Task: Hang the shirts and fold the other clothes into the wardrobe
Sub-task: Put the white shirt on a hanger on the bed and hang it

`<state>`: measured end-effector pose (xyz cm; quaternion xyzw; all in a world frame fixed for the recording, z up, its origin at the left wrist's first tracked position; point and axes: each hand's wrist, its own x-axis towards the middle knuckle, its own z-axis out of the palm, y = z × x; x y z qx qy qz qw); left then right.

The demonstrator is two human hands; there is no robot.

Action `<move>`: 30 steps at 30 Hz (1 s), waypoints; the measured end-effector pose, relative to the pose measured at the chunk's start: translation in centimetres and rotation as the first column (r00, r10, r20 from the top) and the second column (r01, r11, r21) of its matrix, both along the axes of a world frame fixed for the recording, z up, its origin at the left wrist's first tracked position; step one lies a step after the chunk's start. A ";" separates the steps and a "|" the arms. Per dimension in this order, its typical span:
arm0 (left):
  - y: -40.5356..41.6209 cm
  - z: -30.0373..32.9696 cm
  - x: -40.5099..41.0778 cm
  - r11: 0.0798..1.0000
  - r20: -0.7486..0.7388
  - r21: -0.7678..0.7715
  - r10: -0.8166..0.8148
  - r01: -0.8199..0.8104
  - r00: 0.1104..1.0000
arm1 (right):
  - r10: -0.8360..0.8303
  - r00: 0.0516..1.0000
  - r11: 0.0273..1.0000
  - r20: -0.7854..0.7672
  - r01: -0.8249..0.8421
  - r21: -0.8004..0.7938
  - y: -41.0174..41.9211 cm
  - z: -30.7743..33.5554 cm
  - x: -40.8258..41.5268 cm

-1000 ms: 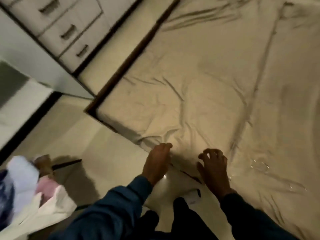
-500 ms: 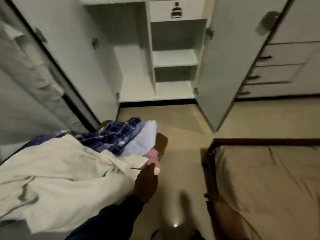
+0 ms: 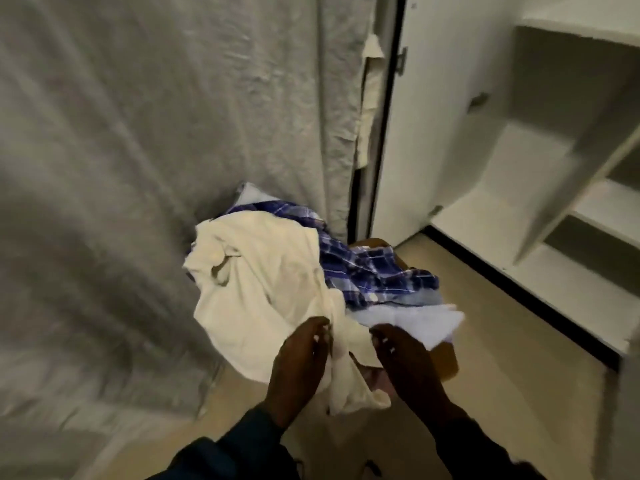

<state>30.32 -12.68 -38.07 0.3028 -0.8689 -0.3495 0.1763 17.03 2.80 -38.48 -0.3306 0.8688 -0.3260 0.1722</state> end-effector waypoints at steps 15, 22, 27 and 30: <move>-9.7 7.4 1.0 0.672 -0.155 0.128 0.740 -0.729 0.655 | 0.392 0.905 0.866 -0.164 -0.423 -0.265 -22.6 11.2 1.7; -11.7 7.4 0.4 0.717 -0.379 0.178 0.682 -0.674 0.625 | 0.358 0.819 0.886 -0.449 -0.450 -0.113 -26.1 11.2 0.3; -14.0 10.5 0.4 0.851 -0.636 0.217 0.495 -0.479 0.592 | 0.297 0.955 0.791 -0.017 -0.256 -0.556 -25.0 17.8 -2.0; -15.4 10.7 0.5 0.868 -0.456 0.282 0.497 -0.410 0.739 | 0.276 0.934 0.741 0.229 -0.055 -0.670 -24.0 21.1 -3.6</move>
